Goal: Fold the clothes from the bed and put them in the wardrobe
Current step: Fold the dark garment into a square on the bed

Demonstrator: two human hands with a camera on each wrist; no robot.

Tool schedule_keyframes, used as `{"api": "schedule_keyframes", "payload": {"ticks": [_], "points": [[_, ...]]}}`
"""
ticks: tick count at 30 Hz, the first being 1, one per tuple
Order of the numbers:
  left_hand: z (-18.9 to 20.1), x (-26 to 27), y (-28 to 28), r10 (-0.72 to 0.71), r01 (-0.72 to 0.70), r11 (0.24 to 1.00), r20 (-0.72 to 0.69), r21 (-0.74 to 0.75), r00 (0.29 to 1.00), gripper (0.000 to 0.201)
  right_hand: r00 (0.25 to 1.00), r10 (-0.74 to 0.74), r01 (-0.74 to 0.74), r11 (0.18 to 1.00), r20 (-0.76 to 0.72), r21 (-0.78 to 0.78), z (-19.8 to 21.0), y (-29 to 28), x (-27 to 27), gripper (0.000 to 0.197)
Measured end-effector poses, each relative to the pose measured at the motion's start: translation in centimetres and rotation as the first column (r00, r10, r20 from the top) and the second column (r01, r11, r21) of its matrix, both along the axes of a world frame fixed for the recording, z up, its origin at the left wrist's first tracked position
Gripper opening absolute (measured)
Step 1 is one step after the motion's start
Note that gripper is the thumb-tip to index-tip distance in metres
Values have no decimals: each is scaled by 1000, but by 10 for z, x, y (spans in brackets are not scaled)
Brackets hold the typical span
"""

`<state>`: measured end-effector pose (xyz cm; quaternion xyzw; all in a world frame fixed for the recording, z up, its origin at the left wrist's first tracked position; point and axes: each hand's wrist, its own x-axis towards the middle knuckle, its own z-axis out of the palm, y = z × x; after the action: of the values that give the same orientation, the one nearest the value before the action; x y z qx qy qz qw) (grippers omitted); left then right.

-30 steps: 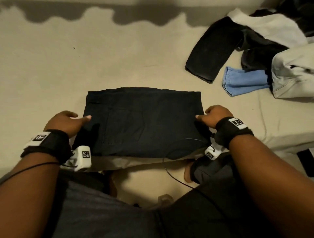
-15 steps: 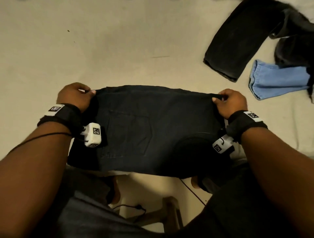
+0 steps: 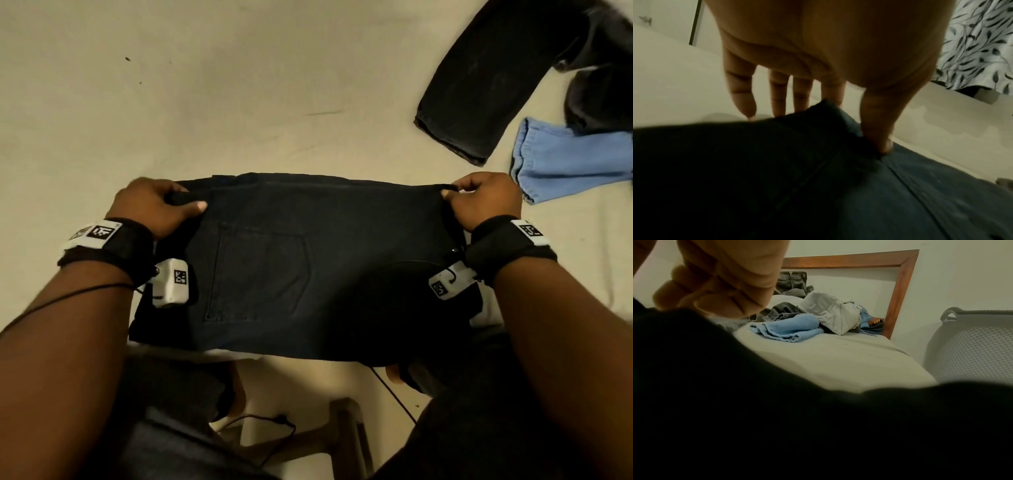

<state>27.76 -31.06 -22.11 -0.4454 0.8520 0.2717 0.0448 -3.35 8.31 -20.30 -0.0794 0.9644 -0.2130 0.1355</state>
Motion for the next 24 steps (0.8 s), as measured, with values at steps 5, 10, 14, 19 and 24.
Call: {"api": "schedule_keyframes", "payload": {"ticks": [5,10,14,19,24], "points": [[2,-1,-2,16,-54,967,-154,-248,988,35,996,-46,39,996,-73,-84,4,1,4,6],[-1,-20,12,-19,25,964,24,-264,1000,63,999,-25,25,1000,25,7,-1,-3,6,53],[23,-54,83,-416,372,880,-101,-296,904,80,931,362,-356,928,-35,111,25,-43,52,93],[-10,-60,147,-643,659,746,365,98,673,141,688,627,-723,640,366,261,-26,-67,107,135],[-21,-38,94,-452,478,878,371,24,812,162,805,449,-577,746,388,333,-34,-17,52,156]]}}
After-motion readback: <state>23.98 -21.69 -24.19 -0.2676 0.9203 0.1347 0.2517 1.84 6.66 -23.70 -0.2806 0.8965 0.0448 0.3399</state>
